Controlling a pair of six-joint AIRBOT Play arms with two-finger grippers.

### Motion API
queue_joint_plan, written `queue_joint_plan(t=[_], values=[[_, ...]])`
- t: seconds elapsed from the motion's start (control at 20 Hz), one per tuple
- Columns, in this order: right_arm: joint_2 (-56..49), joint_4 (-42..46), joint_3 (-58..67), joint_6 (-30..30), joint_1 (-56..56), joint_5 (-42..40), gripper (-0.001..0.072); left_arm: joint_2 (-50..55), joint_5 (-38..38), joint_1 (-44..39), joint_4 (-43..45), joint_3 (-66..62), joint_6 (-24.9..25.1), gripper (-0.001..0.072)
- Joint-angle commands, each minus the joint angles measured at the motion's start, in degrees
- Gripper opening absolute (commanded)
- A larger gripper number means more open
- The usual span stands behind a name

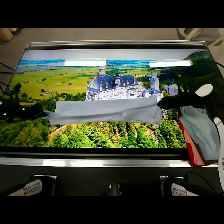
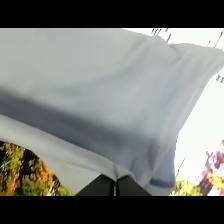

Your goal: Fold the shirts.

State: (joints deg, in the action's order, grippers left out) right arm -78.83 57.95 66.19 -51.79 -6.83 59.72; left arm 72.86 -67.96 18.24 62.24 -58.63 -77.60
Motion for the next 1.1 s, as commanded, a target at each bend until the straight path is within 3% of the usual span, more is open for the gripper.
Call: queue_joint_plan(t=[0.0,0.25,0.3,0.35,0.4,0.45,0.7,0.9,1.0,1.05], values=[[-11.4,-1.0,8.0,-2.2,2.6,-4.1,0.0022,11.7,0.5,-2.0,-2.1,-8.3,-0.4,0.0024],[-17.3,-0.7,8.6,-5.9,2.8,-3.5,0.0030,21.3,2.2,-4.2,-3.0,-15.6,-0.4,0.0025],[-17.4,-0.8,8.6,-5.4,2.8,-4.0,0.0205,22.1,3.2,-4.5,-3.0,-16.3,-0.4,0.0031],[-17.0,-1.4,8.9,-3.8,2.5,-3.1,0.0582,22.5,3.5,-4.7,-3.1,-16.9,-0.4,0.0163],[-16.3,-1.2,9.3,0.3,1.7,-0.7,0.0696,22.5,3.0,-4.7,-3.1,-17.4,-0.4,0.0539],[-15.6,-0.7,9.4,2.0,0.3,2.1,0.0709,22.4,1.6,-4.4,-2.5,-18.2,-0.4,0.0715],[-17.4,-0.9,7.8,1.5,-8.2,14.1,0.0712,18.6,-3.1,-3.2,-0.9,-20.8,-1.5,0.0719],[-21.1,-7.8,6.6,1.4,-5.4,10.6,0.0712,12.3,-2.6,-8.0,-3.6,-20.8,-1.2,0.0718],[-22.6,-9.6,6.6,-1.9,-2.6,7.5,0.0703,10.4,-1.2,-12.0,-4.1,-20.8,-1.2,0.0718],[-22.8,-9.5,6.7,-4.2,-1.2,5.2,0.0632,10.1,-0.3,-14.2,-4.1,-20.8,-1.2,0.0718]])
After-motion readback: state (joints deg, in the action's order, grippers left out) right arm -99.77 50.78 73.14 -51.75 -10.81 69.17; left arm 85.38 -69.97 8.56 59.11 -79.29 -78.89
